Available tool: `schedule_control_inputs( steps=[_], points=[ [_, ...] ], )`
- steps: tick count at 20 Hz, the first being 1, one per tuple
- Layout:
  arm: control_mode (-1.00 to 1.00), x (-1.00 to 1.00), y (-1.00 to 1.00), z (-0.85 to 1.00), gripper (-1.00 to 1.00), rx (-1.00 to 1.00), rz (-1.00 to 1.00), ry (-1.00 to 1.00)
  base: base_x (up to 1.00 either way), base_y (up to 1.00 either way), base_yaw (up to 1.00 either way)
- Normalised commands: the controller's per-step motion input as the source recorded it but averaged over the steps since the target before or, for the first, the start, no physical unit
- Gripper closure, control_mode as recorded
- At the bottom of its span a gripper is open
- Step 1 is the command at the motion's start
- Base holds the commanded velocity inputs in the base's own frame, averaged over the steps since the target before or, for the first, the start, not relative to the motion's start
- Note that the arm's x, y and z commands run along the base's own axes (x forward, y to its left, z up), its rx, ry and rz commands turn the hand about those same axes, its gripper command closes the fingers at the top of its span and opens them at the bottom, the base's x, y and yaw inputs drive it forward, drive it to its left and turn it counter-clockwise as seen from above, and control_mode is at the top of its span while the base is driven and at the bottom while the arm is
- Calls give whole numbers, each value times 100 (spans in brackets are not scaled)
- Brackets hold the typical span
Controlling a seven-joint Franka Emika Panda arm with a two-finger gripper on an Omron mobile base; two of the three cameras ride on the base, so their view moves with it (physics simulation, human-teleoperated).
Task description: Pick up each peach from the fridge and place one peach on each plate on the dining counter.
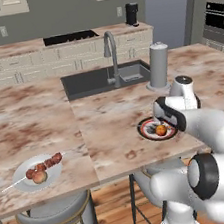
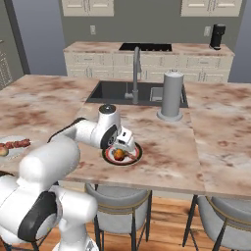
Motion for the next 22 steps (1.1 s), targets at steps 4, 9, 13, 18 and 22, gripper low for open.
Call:
schedule_control_inputs(
  steps=[4, 9, 13, 18, 22],
  points=[
    [-100, -100, 2, 75, -100, 0, 0, -7, 0, 0, 0],
    [-100, -100, 5, 79, -100, 0, 0, -5, 0, 0, 0],
    [-100, -100, 10, 97, -100, 0, 0, -1, 0, 0, 0],
    [-100, -100, 15, 100, -100, 0, 0, -3, 0, 0, 0],
    [-100, -100, 14, 100, -100, 0, 0, -4, 0, 0, 0]
  ],
)
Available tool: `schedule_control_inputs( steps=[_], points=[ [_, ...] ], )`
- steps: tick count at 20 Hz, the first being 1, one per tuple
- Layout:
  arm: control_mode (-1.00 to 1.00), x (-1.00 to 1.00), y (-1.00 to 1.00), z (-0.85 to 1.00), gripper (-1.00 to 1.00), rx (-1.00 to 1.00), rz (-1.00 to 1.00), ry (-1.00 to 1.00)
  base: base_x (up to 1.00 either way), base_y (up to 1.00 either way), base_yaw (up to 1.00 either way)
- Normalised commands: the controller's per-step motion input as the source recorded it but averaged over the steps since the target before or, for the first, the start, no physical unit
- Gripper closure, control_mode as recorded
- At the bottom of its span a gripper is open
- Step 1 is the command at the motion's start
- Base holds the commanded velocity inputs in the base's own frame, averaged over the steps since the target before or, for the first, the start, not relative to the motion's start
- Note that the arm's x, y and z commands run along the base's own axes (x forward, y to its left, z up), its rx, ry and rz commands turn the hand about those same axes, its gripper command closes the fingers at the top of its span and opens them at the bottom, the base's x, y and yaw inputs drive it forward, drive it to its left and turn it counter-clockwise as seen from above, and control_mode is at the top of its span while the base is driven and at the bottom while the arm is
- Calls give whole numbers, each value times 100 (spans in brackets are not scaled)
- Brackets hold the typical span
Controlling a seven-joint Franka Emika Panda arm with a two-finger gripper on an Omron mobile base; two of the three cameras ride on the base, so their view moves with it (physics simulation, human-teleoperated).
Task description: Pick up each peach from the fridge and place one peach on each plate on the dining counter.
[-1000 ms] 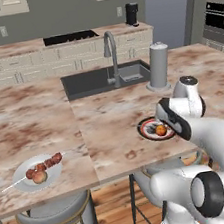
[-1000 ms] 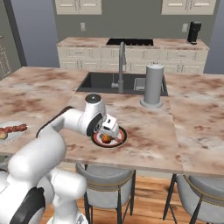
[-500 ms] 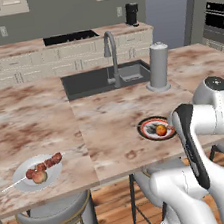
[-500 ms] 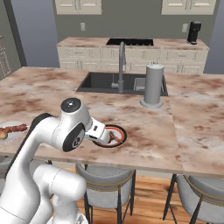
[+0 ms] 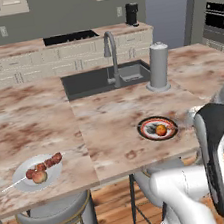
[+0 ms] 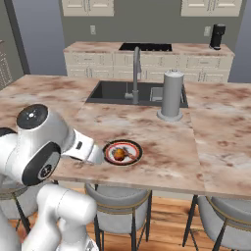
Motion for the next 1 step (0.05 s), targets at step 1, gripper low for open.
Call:
schedule_control_inputs(
  steps=[1],
  points=[
    [-100, -100, 13, 100, -100, 0, 0, -6, 0, 0, 0]
  ],
)
